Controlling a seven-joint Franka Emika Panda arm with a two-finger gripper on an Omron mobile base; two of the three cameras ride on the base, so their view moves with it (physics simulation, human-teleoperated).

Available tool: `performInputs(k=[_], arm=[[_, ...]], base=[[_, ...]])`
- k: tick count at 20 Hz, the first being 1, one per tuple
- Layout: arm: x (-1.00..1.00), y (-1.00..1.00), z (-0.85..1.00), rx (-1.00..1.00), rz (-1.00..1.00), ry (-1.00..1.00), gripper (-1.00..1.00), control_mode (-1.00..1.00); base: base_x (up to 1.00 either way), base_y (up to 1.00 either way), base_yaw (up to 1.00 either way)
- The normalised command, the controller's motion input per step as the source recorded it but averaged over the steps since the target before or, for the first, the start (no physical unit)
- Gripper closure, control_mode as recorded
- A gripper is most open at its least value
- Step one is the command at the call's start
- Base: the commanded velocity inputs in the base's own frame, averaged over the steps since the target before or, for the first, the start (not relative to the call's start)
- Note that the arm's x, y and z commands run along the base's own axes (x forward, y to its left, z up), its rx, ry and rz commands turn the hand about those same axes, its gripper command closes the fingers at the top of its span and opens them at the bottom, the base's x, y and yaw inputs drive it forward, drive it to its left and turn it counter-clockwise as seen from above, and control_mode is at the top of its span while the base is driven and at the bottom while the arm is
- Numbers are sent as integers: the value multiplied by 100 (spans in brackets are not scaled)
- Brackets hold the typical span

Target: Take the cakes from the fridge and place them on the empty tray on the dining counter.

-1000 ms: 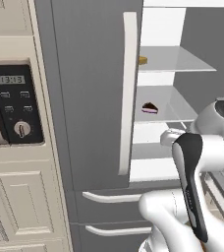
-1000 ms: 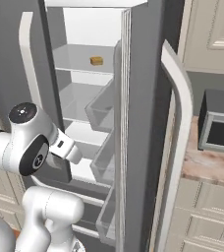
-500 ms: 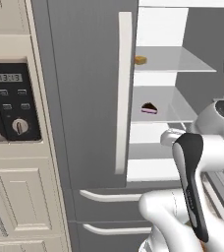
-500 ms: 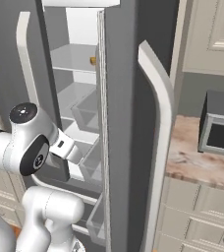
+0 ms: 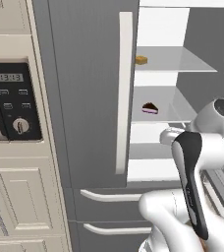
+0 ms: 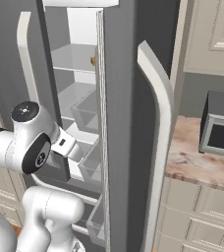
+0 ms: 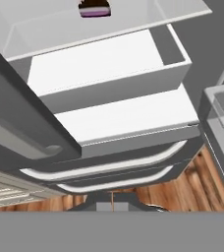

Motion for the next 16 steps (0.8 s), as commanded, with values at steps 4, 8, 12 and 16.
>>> performInputs(k=[4, 8, 12, 16], arm=[[0, -1, 35, 0, 9, 0, 100, -100], [0, 0, 34, -6, 8, 0, 100, -100], [0, 0, 20, -19, 8, 1, 100, -100], [0, 0, 12, -25, 7, 0, 100, -100]], base=[[0, 0, 0], [0, 0, 0], [0, 0, 0], [0, 0, 0]])
